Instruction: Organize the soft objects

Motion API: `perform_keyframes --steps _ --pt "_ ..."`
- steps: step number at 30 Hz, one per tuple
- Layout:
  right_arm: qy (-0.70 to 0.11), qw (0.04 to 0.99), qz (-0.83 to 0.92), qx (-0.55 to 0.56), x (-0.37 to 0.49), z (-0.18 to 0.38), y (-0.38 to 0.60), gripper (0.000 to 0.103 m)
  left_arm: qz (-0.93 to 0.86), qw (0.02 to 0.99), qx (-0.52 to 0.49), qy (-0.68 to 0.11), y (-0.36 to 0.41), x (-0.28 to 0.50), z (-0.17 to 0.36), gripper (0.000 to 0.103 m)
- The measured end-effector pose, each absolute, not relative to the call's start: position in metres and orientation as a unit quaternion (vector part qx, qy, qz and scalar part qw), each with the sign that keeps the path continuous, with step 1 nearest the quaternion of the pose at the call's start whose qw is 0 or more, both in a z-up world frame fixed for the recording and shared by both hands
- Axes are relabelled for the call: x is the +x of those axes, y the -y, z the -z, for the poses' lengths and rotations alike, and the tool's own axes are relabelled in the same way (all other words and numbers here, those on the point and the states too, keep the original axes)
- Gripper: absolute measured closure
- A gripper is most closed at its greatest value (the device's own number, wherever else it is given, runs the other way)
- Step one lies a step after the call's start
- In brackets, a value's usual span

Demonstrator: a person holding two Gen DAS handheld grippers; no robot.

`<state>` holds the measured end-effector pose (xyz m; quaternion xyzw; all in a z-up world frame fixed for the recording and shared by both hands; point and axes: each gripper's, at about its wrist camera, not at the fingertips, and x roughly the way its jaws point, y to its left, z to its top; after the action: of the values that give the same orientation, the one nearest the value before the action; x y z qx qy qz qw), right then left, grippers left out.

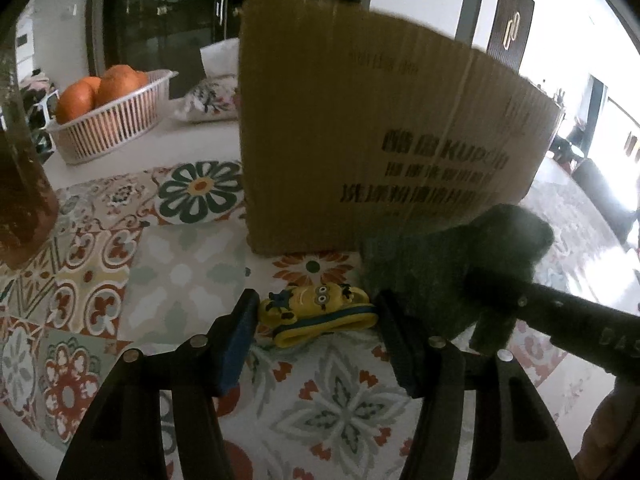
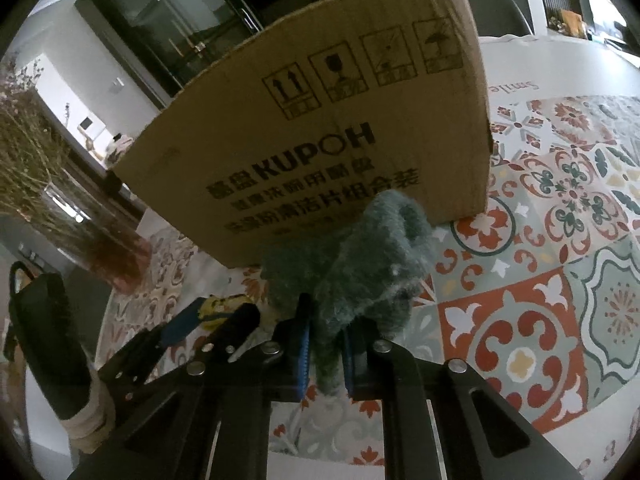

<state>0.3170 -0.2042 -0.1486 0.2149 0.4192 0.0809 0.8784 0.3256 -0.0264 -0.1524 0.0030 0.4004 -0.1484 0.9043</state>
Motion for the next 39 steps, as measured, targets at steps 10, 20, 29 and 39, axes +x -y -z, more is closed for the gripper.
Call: perform_keyframes --steps 10,20,29,39 --pt "-0.404 0.886 -0.082 0.214 0.300 0.132 0.210 0.090 0.139 0.911 -0.024 -0.388 0.025 0.300 0.128 0.044" --pt "-0.382 0.894 -0.086 0.218 0.277 0.111 0.220 0.091 0.135 0.920 -0.022 -0.367 0.028 0.280 0.100 0.044" --pt "-0.356 0.905 -0.089 0.216 0.260 0.088 0.223 0.091 0.132 0.928 -0.023 -0.349 0.031 0.261 0.074 0.044" --pt "-0.317 0.920 -0.097 0.210 0.239 0.054 0.225 0.091 0.133 0.940 -0.017 -0.315 0.035 0.242 0.043 0.044"
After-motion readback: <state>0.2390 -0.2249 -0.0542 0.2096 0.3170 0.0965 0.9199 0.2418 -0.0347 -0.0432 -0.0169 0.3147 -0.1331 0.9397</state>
